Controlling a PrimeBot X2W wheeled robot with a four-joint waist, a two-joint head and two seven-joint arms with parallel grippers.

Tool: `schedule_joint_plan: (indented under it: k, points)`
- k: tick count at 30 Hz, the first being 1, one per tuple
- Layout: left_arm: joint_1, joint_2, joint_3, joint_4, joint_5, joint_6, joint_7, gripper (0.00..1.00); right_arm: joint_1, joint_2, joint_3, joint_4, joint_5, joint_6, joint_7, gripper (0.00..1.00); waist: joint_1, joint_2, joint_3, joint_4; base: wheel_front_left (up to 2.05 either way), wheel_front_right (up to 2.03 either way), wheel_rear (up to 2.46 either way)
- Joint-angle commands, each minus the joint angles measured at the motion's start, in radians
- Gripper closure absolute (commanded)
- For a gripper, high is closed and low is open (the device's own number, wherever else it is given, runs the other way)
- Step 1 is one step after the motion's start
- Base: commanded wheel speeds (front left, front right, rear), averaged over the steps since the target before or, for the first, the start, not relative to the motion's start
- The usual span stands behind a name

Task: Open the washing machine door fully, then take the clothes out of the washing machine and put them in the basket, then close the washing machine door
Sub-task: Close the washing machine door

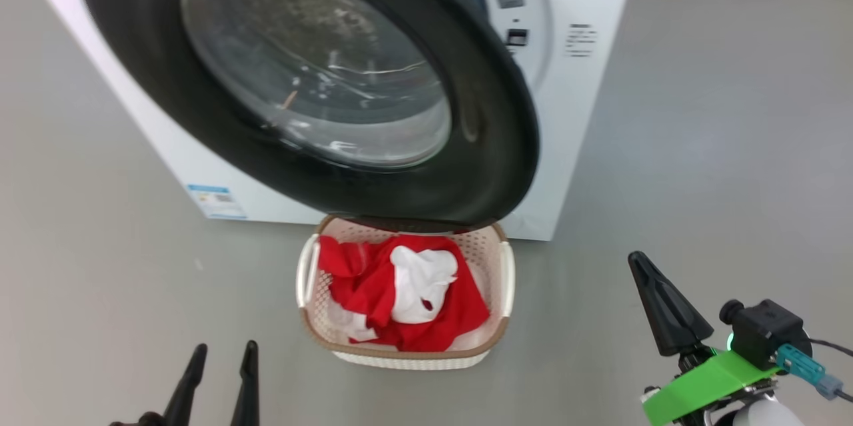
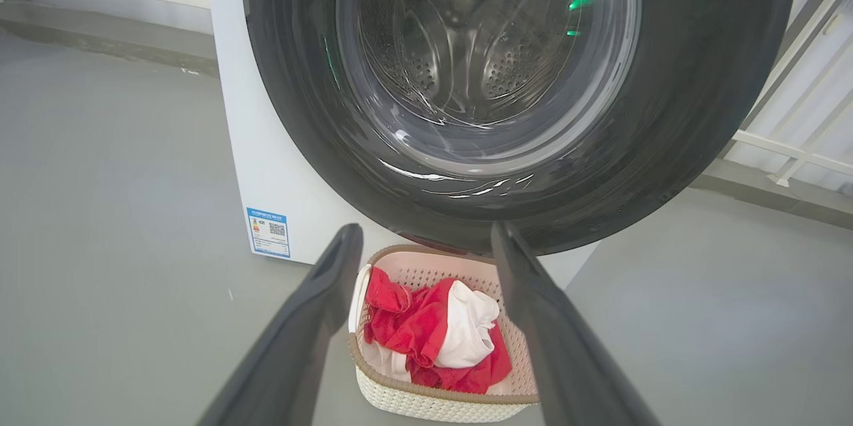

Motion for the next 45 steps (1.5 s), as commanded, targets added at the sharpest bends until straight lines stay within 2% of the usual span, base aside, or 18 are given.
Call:
schedule_joint_plan:
  k: [1, 18, 27, 45]
  points:
    - [-0.007, 0.003, 0.024, -0.025, 0.010, -0.006, -0.012, 0.00, -0.038, -0.015, 0.029, -0.021, 0.005, 0.006, -0.006, 1.00, 0.0000, 0.0000, 0.002, 0.045, 0.00, 0.00, 0.00]
    - [-0.078, -0.006, -0.063, -0.024, -0.016, -0.006, -0.012, 0.00, -0.269, -0.005, 0.090, 0.051, 0.016, 0.006, -0.006, 1.00, 0.0000, 0.0000, 0.087, 0.171, 0.00, 0.00, 0.00]
    - [-0.110, -0.007, -0.087, -0.026, -0.036, -0.006, -0.012, 0.00, -0.362, -0.002, 0.079, 0.104, 0.019, 0.006, -0.006, 1.00, 0.0000, 0.0000, 0.130, 0.196, 0.00, 0.00, 0.00]
    - [-0.190, -0.007, -0.142, -0.039, -0.070, -0.006, -0.012, 0.00, -0.523, -0.052, 0.016, 0.150, 0.031, 0.006, -0.006, 1.00, 0.0000, 0.0000, 0.240, 0.226, 0.00, 0.00, 0.00]
